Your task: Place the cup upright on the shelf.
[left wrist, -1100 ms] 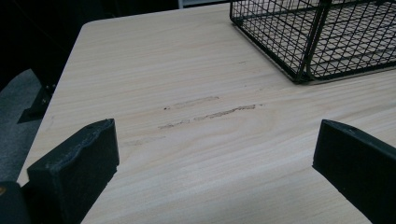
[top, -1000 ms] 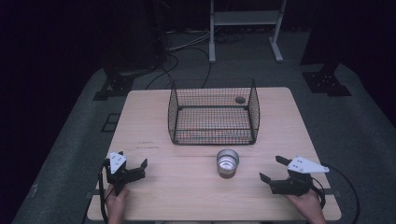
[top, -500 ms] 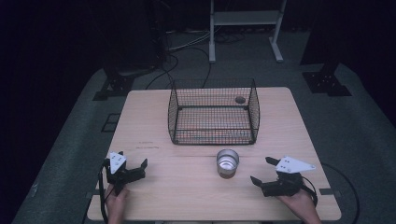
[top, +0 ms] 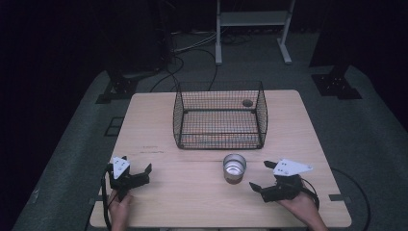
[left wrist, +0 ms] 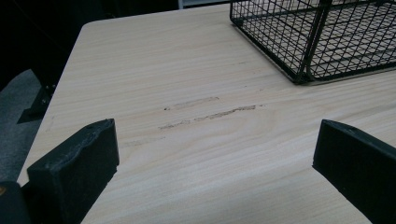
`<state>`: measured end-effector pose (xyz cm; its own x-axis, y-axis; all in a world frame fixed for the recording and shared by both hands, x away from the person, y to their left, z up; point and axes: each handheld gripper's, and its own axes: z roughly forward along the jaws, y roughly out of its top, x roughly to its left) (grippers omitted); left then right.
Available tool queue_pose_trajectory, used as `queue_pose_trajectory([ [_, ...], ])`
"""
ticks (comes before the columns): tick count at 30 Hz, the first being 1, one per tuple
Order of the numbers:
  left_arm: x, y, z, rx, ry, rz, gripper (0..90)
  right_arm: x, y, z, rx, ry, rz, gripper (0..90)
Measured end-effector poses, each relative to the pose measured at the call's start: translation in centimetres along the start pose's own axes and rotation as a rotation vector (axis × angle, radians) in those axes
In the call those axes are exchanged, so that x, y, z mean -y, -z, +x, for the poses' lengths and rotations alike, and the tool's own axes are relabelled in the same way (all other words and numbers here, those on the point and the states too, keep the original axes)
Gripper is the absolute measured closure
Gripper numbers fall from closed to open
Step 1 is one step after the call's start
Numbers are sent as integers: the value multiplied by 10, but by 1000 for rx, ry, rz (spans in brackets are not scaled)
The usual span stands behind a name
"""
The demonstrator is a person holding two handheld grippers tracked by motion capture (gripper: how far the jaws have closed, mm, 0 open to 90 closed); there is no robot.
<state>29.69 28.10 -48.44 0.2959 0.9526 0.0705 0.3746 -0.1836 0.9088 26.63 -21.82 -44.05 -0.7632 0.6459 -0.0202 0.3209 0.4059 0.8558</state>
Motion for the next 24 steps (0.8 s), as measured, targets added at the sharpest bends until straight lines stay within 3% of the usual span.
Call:
queue_pose_trajectory([
  [24,0,0,0,1,1,-4,0,-16,-26,8,-22,15,42,89],
])
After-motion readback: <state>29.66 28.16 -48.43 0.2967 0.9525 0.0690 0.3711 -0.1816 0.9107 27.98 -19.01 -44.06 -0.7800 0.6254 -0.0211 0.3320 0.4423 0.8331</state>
